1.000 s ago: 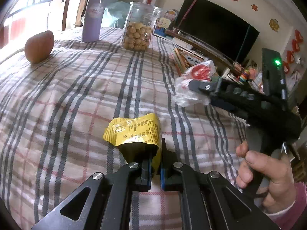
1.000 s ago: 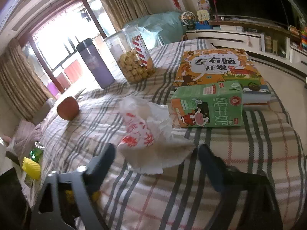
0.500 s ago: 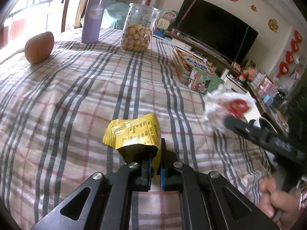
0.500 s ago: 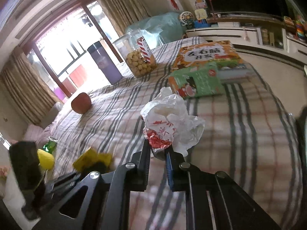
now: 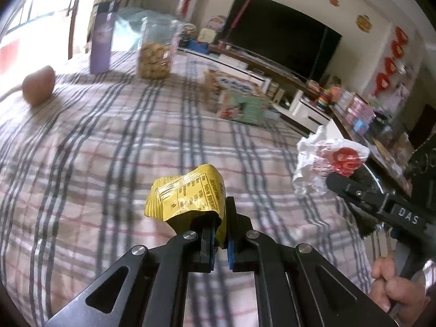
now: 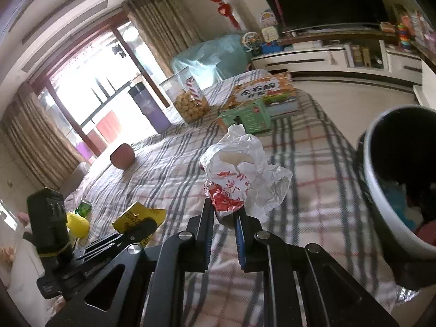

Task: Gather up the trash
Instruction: 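Carry the yellow wrapper and plastic bag in both tools over the bin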

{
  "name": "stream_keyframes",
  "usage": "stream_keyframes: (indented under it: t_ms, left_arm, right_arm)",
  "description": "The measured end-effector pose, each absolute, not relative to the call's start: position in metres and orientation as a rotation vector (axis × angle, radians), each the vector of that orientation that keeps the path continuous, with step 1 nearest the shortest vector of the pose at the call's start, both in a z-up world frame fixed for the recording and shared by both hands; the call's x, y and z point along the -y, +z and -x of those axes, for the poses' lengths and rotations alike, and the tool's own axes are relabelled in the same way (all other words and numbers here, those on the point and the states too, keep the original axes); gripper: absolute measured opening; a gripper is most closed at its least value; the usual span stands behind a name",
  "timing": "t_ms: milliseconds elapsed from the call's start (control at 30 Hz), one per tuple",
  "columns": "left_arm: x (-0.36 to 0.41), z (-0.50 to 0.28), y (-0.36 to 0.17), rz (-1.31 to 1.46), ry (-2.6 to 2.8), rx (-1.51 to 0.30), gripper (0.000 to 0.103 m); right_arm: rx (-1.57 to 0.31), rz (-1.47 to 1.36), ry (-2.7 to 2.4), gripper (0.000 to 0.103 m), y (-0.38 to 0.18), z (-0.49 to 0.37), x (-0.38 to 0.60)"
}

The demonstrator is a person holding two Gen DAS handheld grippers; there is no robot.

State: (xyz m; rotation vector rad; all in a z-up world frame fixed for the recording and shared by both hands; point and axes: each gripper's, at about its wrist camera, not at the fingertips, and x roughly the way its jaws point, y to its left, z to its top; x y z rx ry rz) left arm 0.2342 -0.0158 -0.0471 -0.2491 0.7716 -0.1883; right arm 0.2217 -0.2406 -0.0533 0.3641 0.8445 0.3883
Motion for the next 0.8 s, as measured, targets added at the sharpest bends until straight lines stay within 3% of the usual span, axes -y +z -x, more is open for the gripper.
stream_keyframes:
  t_ms: [800]
  left_arm:
    - [0.088, -0.213, -0.034, 0.122, -0.303, -0.81, 0.004]
  right_arm:
    - [-0.767, -0.455, 0.3, 0.014, -0.038, -0.163, 0.3]
